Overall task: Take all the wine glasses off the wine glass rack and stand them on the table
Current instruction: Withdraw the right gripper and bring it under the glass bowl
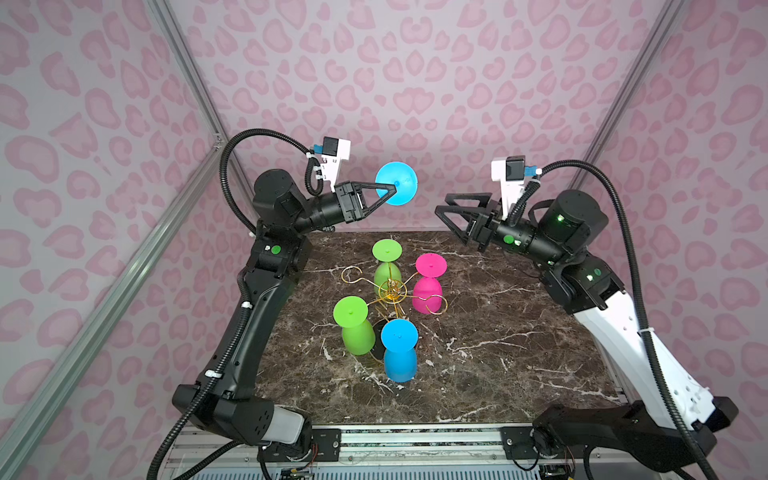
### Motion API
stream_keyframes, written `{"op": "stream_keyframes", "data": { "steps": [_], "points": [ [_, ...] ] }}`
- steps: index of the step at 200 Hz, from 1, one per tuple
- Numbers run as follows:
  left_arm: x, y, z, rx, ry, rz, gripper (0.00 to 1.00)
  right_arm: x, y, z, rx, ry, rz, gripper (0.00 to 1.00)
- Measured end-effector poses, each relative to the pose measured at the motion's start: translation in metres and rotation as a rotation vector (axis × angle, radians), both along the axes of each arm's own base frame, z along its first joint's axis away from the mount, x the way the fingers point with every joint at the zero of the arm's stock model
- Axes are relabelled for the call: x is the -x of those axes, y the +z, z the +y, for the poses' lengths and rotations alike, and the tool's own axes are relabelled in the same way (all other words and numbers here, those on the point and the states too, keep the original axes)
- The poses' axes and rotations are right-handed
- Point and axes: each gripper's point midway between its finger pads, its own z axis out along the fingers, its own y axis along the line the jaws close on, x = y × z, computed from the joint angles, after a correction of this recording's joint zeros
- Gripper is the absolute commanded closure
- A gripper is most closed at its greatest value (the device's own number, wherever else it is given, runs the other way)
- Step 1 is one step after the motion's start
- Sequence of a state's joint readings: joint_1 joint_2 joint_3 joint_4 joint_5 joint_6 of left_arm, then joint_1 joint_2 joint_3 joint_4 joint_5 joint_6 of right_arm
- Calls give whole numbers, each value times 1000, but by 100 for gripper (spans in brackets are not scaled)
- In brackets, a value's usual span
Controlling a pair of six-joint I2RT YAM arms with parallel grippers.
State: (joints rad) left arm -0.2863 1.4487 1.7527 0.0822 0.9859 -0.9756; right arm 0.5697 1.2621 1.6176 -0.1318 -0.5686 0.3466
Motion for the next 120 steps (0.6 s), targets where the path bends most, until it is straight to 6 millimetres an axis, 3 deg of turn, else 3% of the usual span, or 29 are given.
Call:
{"op": "stream_keyframes", "data": {
  "steps": [7,32,85,120],
  "points": [
    [-1,1,1,8,8,13,96,0,-4,-5,16,-31,-19,2],
    [-12,1,2,32,33,64,96,-12,-30,-16,93,-140,-65,2],
    [-25,-3,4,67,56,166,96,-50,-95,-13,245,-303,-240,2],
    [-27,-2,6,82,67,194,96,-64,-79,6,212,-307,-373,2]
  ]
}}
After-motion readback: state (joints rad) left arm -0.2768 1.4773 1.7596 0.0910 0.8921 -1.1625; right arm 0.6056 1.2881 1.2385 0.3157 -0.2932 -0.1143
